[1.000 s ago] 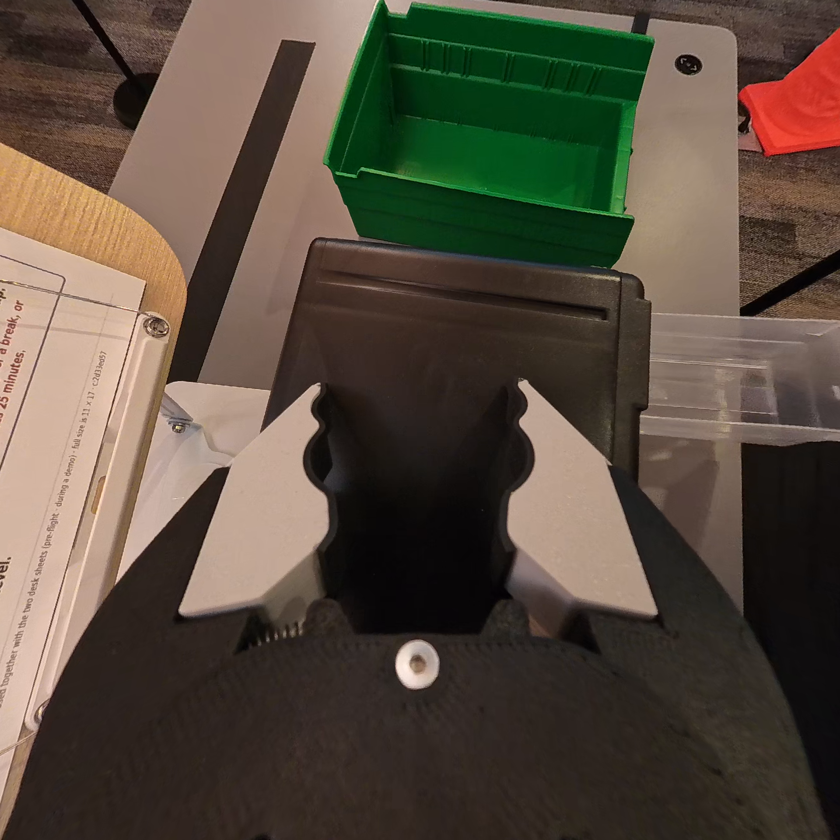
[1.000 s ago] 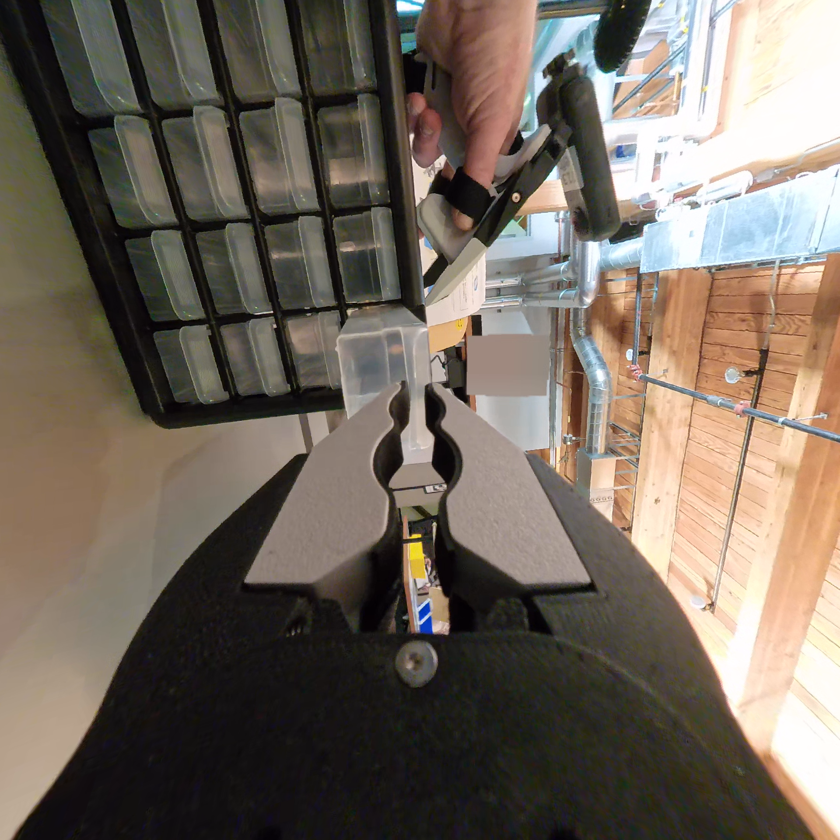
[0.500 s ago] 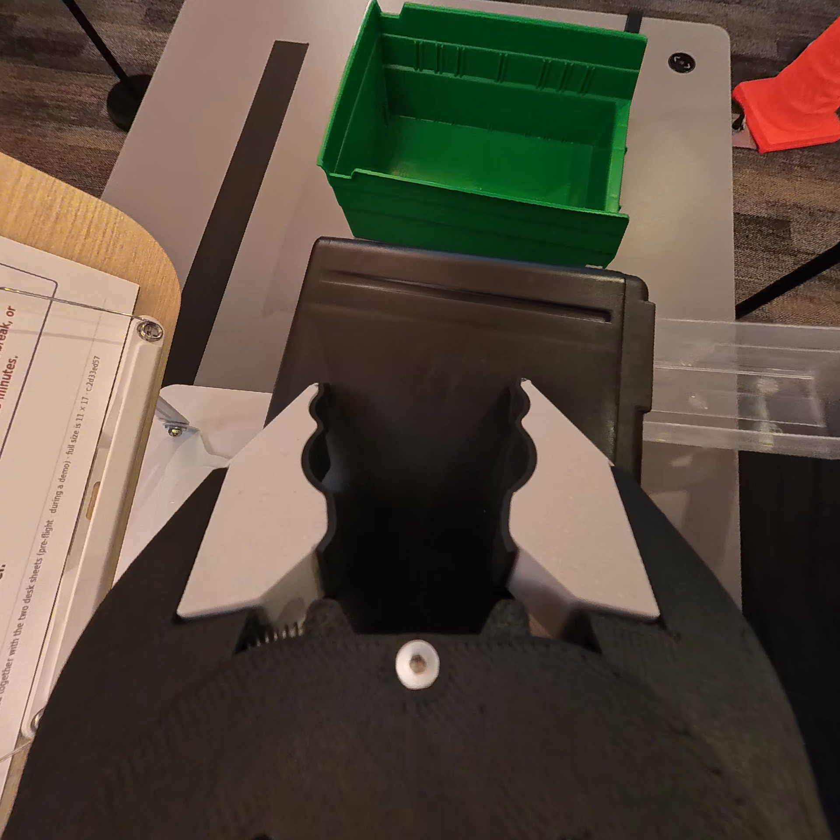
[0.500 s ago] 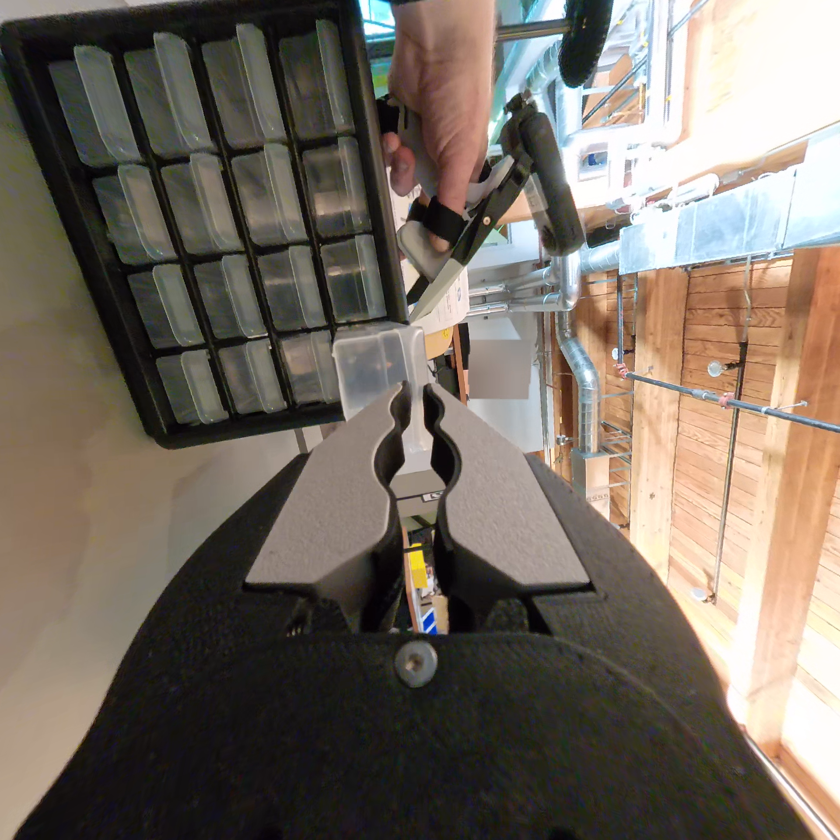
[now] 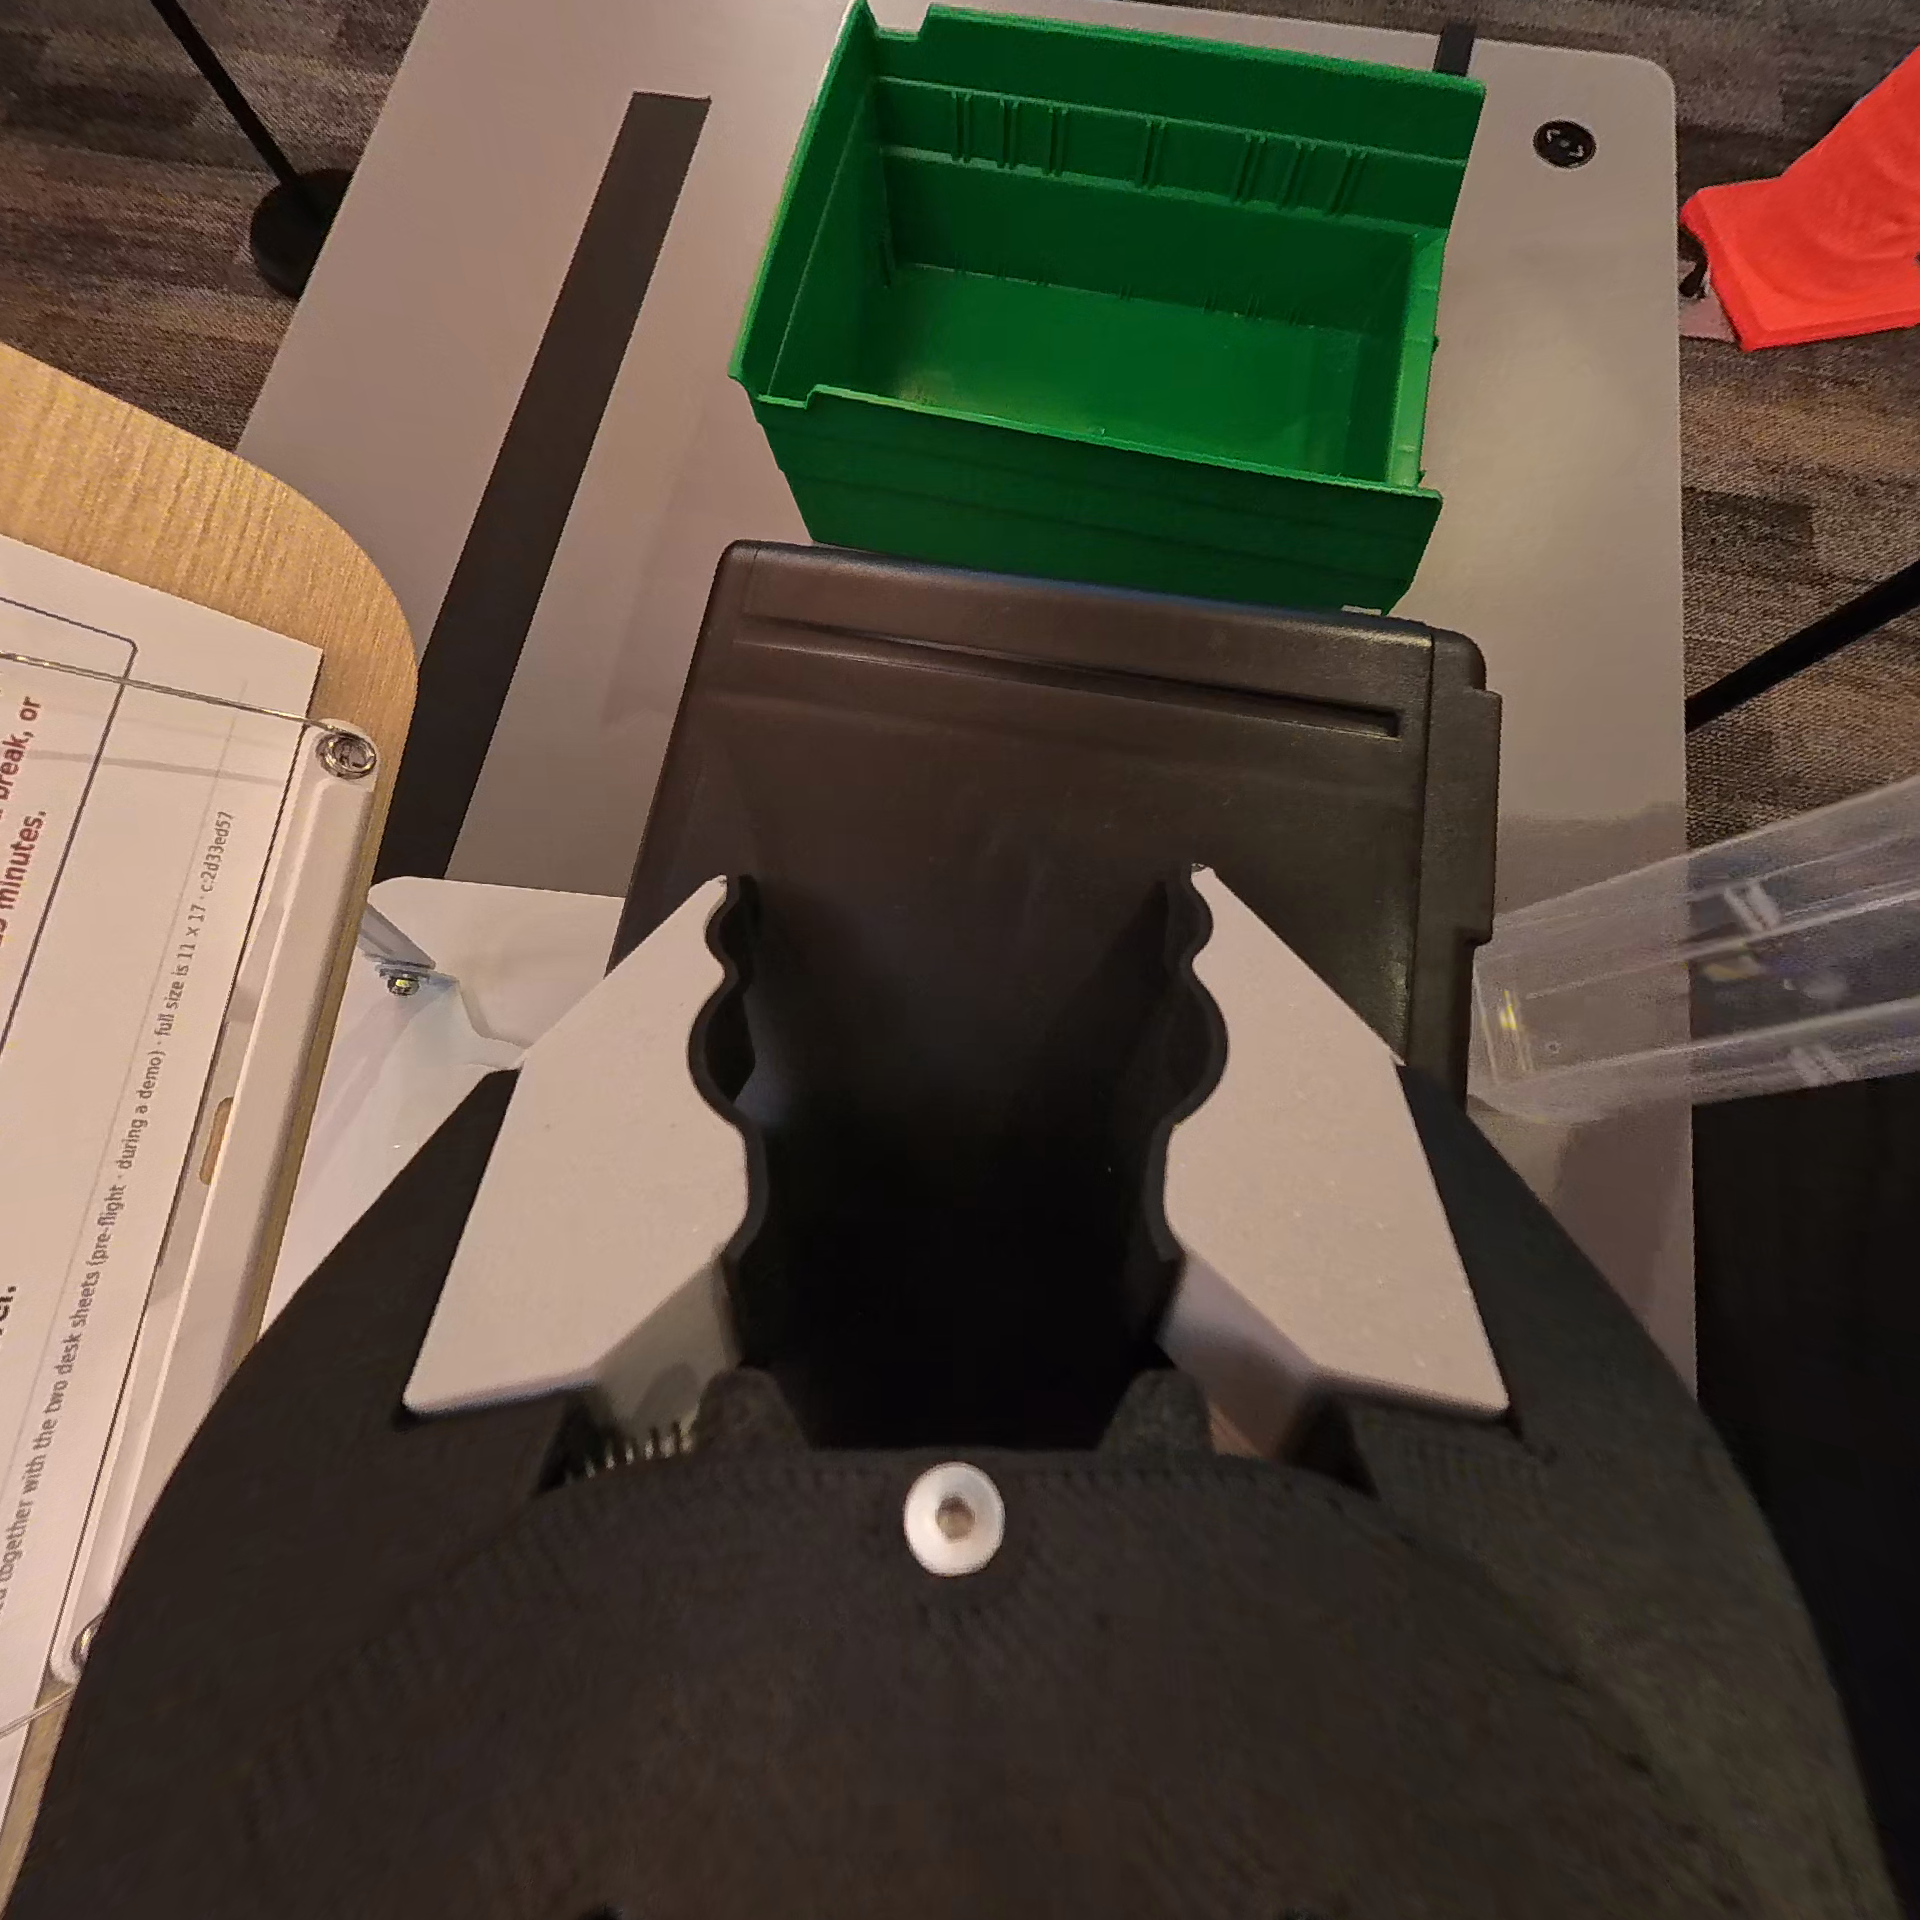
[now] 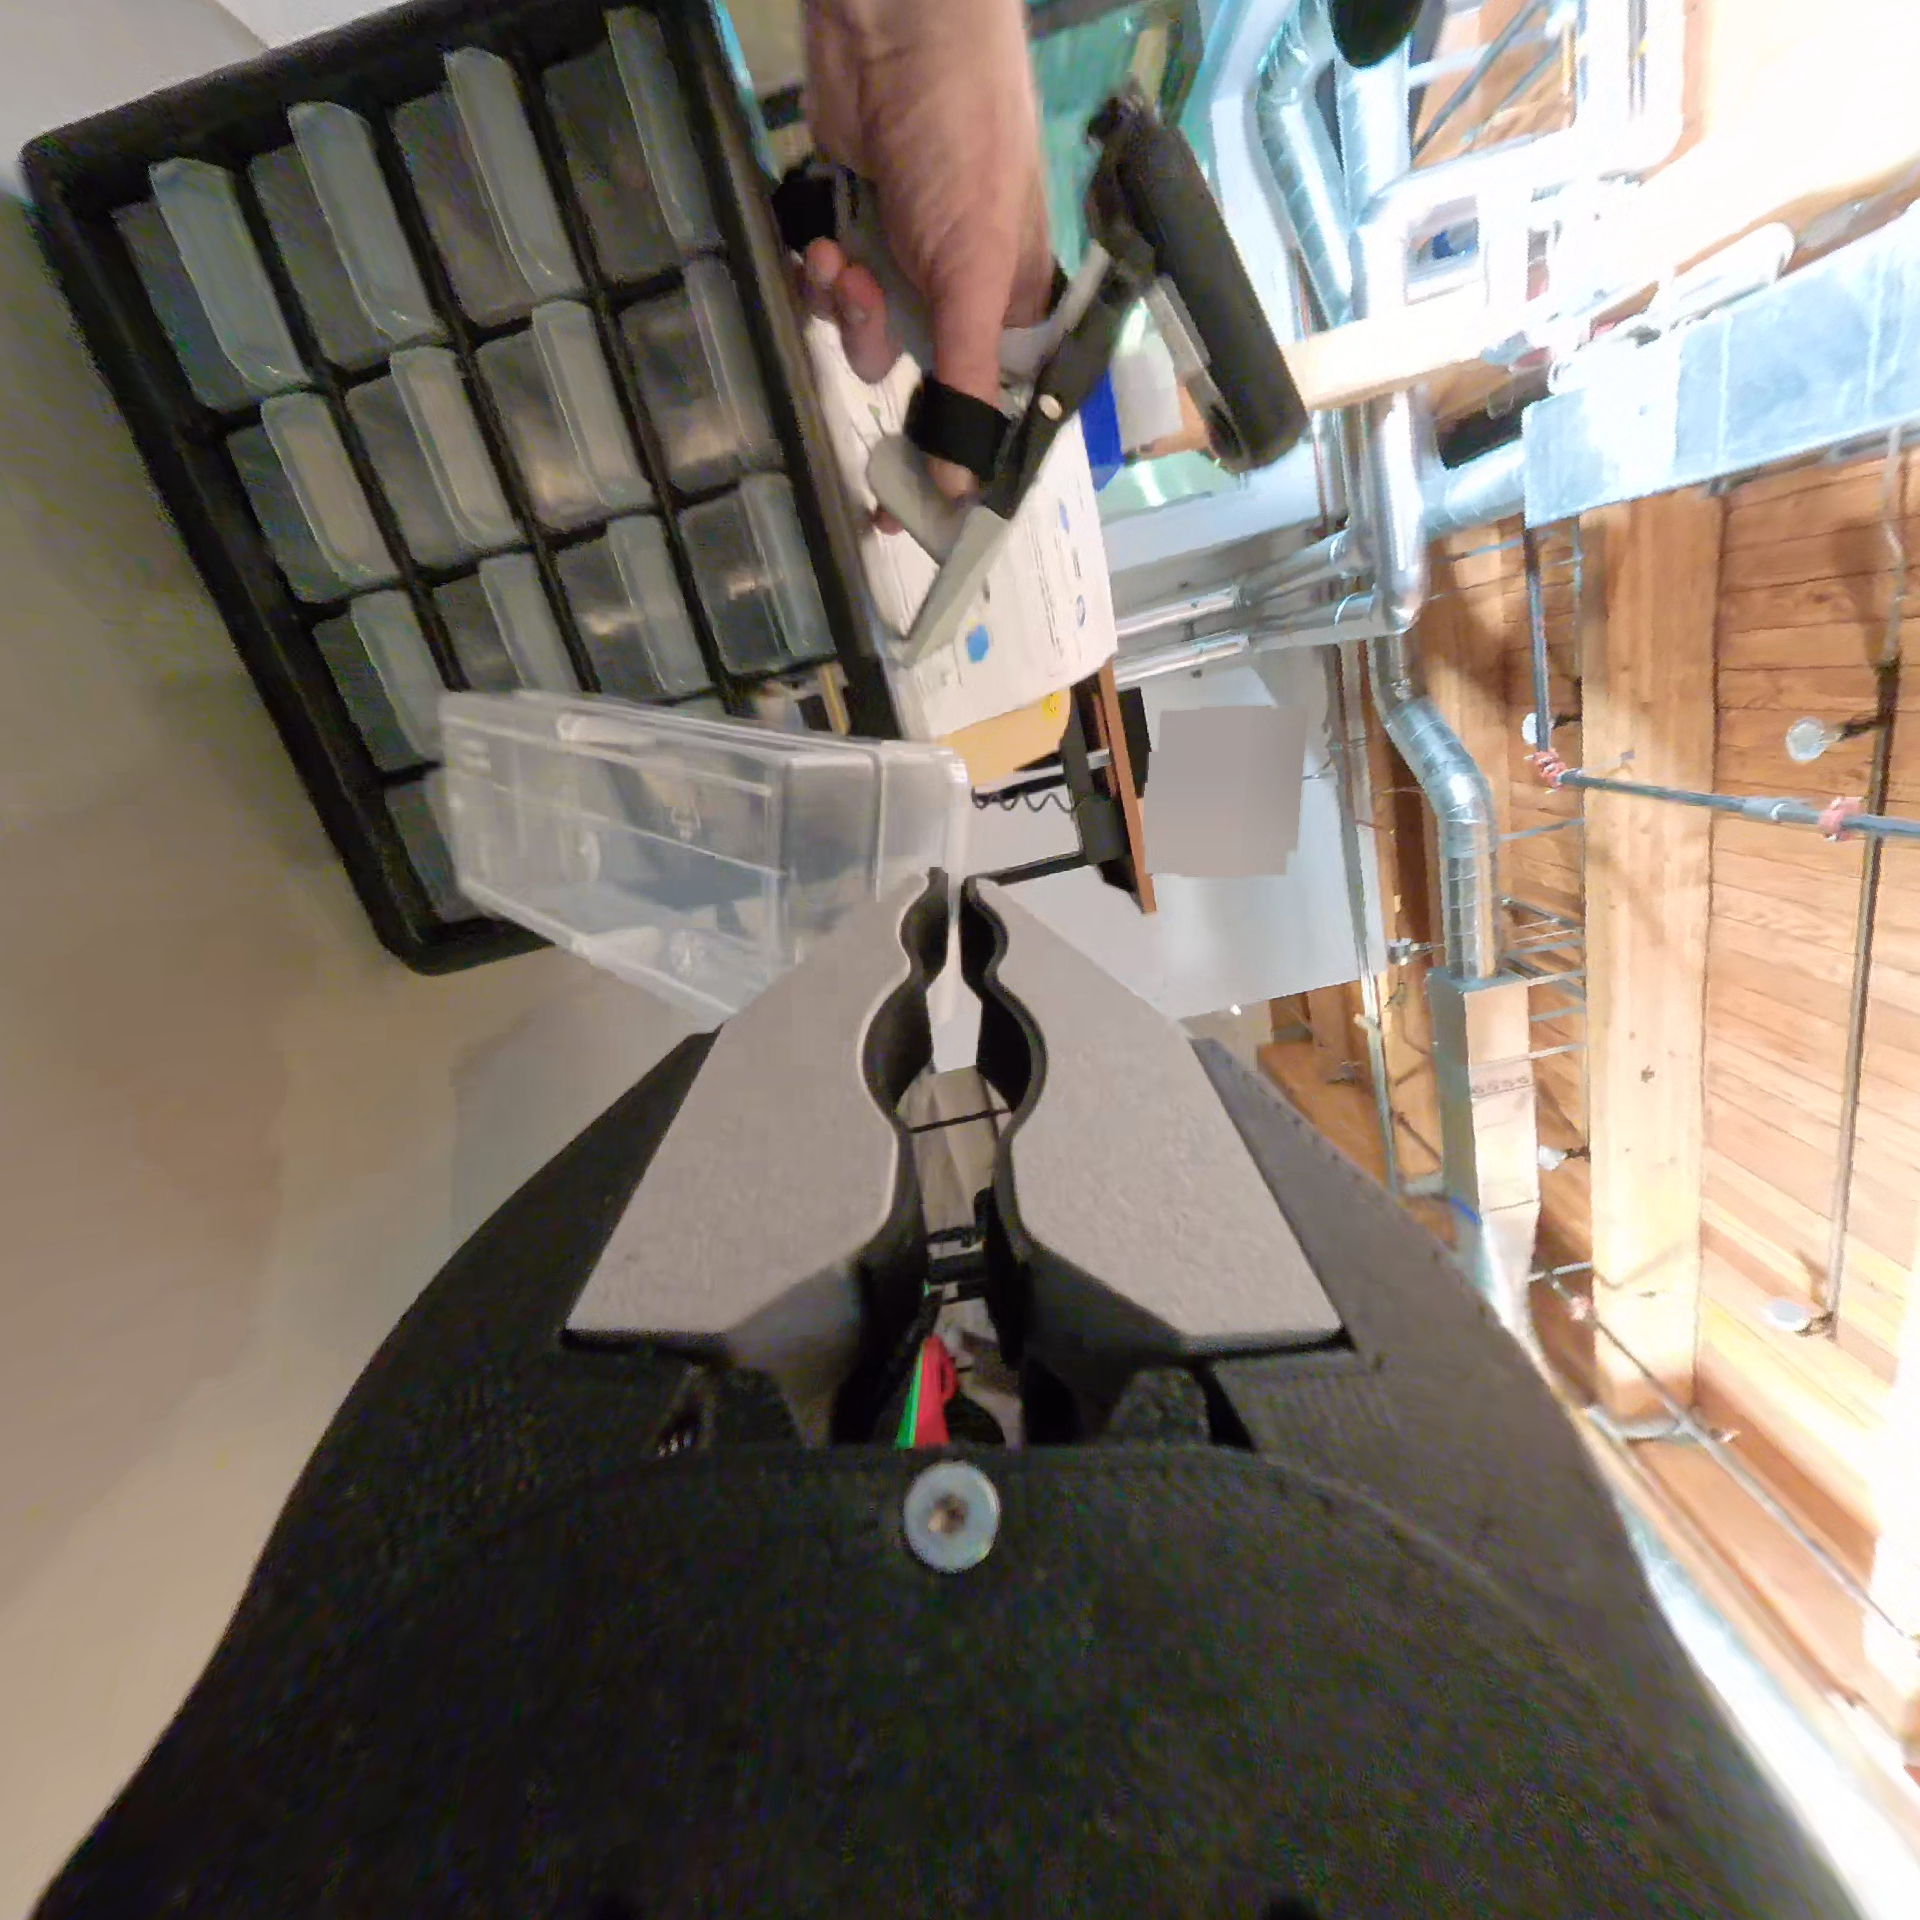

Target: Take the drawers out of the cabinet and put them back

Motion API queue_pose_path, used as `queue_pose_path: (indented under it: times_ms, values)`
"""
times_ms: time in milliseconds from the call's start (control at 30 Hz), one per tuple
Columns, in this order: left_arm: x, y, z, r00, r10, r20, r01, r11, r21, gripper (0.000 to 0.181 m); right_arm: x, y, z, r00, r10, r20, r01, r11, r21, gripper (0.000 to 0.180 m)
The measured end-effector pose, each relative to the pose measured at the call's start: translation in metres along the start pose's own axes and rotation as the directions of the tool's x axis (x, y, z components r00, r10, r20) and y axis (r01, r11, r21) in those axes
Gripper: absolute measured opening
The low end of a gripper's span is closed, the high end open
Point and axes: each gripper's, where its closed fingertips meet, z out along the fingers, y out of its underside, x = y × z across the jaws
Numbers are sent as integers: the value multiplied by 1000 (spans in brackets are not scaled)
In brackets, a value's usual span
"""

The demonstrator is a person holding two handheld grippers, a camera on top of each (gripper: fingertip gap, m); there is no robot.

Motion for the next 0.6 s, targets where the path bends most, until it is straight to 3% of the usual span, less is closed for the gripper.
queue_pose_path:
  times_ms: [167,300,433,600]
  values:
    - [0,0,0,1000,-1,-1,1,1000,0,80,47,37,-10,996,83,9,-82,995,-62,0]
    - [0,0,0,1000,0,-1,0,1000,0,80,80,92,-4,998,62,-8,-63,975,-212,0]
    - [0,0,0,1000,-1,-1,1,1000,0,80,100,159,17,997,80,7,-70,911,-407,0]
    - [0,0,0,1000,0,-1,0,1000,0,80,84,236,64,991,92,101,-15,810,-586,1]
